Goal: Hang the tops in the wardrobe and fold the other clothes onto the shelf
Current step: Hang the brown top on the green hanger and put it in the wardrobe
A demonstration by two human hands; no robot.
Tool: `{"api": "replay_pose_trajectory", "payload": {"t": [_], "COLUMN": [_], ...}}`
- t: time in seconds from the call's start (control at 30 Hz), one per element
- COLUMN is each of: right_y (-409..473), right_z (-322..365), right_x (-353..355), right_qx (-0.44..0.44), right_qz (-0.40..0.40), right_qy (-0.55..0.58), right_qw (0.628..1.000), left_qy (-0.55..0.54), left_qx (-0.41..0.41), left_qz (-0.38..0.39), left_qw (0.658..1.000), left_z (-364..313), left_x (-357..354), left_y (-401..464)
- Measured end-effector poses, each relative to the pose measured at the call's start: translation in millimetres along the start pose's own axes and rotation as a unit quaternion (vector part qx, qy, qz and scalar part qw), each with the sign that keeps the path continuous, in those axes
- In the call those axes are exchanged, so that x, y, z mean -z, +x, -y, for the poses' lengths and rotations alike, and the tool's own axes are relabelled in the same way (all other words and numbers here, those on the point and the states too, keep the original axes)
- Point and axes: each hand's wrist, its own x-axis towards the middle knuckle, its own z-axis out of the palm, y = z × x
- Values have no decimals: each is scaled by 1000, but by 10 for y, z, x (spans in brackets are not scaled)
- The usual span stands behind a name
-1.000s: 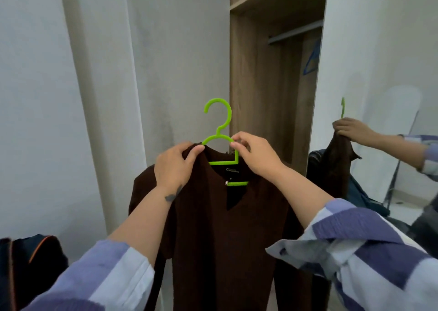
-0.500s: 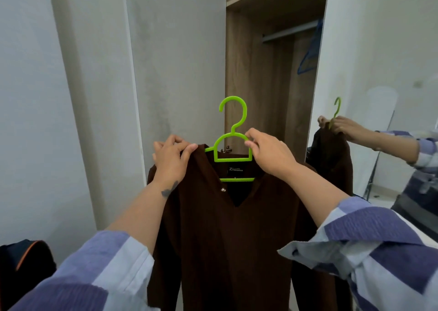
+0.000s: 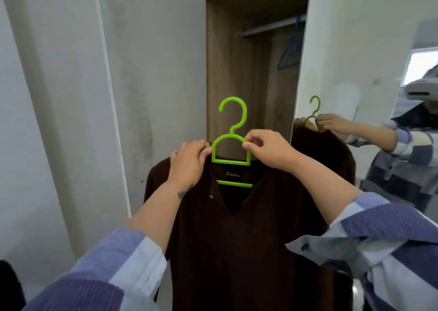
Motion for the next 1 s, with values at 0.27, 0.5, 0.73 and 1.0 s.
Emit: {"api": "replay_pose_trajectory", "payload": {"t": [0.27, 0.5, 0.73, 1.0], "right_y": [-49, 207, 664, 1148], "right_z": [-204, -474, -706, -692], "right_x": [295, 195, -19, -150], "right_qx": [-128, -142, -180, -176], "right_qz": [165, 132, 83, 14], "right_qy": [182, 240, 283, 292], "right_qw": [961, 951, 938, 940], "left_qy": [-56, -66, -52, -44], "left_qx": [-52, -36, -23, 92], "left_qz": [37, 9, -15, 196], "left_qw": [996, 997, 998, 975], "left_z": [-103, -272, -650, -903], "left_x": [-390, -638, -756, -506], "left_y": [217, 404, 317, 563]}}
